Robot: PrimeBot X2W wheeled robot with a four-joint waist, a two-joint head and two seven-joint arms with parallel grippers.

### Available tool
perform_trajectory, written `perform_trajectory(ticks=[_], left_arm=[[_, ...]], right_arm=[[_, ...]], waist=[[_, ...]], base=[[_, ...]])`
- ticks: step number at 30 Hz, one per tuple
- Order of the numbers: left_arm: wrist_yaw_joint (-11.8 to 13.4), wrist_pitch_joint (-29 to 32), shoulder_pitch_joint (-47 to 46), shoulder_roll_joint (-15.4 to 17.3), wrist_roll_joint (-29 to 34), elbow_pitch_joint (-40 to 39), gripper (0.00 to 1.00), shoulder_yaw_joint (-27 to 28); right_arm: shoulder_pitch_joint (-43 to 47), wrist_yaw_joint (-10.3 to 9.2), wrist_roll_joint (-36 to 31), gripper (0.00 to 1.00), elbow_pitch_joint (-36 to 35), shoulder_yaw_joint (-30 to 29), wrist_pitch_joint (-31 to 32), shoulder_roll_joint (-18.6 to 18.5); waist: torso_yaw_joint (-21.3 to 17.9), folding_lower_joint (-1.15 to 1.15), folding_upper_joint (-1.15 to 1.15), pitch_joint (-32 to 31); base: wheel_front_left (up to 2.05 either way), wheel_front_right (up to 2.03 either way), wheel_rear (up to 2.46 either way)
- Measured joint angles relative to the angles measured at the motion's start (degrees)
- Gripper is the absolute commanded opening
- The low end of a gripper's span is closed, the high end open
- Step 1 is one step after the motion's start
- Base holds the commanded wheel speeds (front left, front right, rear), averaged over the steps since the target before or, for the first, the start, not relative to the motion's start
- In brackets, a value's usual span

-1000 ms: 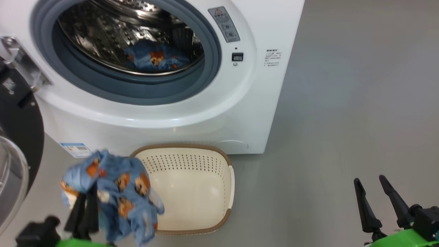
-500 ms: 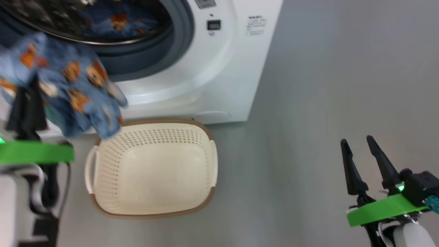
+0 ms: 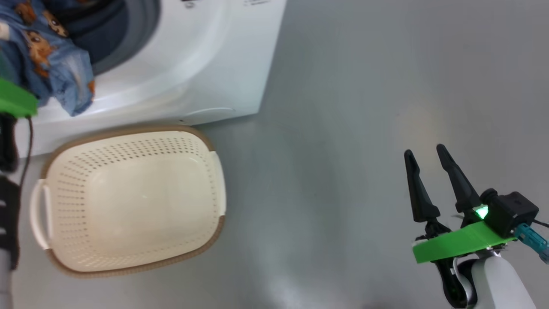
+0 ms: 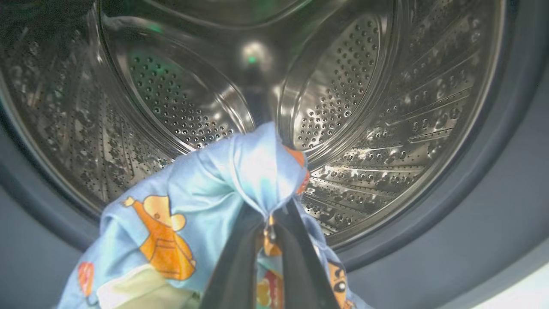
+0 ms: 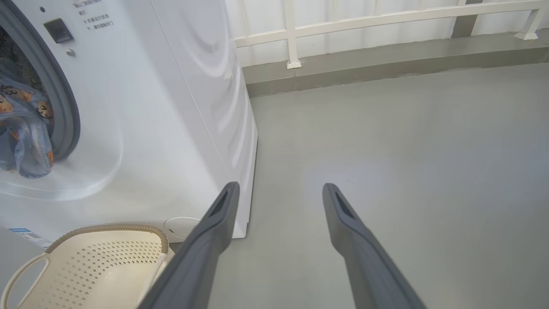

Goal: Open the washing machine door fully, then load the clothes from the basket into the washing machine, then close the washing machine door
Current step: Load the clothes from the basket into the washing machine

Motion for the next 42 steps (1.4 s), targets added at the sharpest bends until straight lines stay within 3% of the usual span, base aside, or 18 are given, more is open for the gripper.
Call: perform_trajectory(ticks=[5, 9, 17, 18, 19, 20, 31, 42], left_arm=[[0.00, 0.01, -7.34, 1.48, -0.71, 8.79, 0.00, -2.20], [0.00, 0.01, -11.80, 3.13, 0.49, 11.44, 0.00, -3.08], [0.01, -0.01, -16.59, 3.98, 5.89, 1.74, 0.00, 2.25], [0.00, -0.02, -16.57, 3.90, 6.60, 1.02, 0.23, 3.00], [0.00, -0.02, -16.48, 3.71, 7.21, 0.71, 0.74, 3.72], [0.00, -0.02, -16.31, 3.45, 7.54, 0.68, 1.00, 4.55], [0.01, -0.02, -10.22, 0.84, 7.82, 3.02, 1.00, 9.01], [0.00, -0.01, 2.24, -4.44, 7.87, -2.41, 1.00, 11.40]], right_arm=[[-1.46, 0.00, 0.00, 1.00, 0.03, 1.80, 0.00, 0.60], [-2.40, 0.00, 0.08, 1.00, 0.14, 3.18, 0.00, 1.13], [-2.63, 0.00, 0.09, 1.00, 0.08, 3.69, 0.00, 1.36], [-2.67, 0.00, 0.09, 1.00, 0.08, 3.71, 0.00, 1.38], [-2.68, 0.00, 0.09, 1.00, 0.09, 3.72, 0.00, 1.40], [-2.70, 0.00, 0.09, 1.00, 0.11, 3.72, 0.00, 1.43], [-3.43, 0.00, 0.09, 1.00, 0.42, 4.01, 0.00, 1.57], [-3.27, 0.00, 0.08, 1.00, 0.71, 3.25, 0.00, -0.11]], waist=[[-2.67, 0.00, 0.00, 2.29], [-4.52, 0.00, 0.00, 3.67], [-6.44, 0.00, 0.00, 6.07], [-6.59, 0.00, 0.00, 6.25], [-6.71, 0.00, 0.00, 6.39], [-6.79, 0.00, 0.00, 6.49], [-6.33, 0.00, 0.00, 5.22], [-4.11, 0.00, 0.00, 1.55]], base=[[0.00, 0.00, 0.00], [0.00, 0.00, 0.00], [0.00, 0.00, 0.00], [0.00, 0.00, 0.00], [0.00, 0.00, 0.00], [0.00, 0.00, 0.00], [0.00, 0.00, 0.00], [0.00, 0.00, 0.00]])
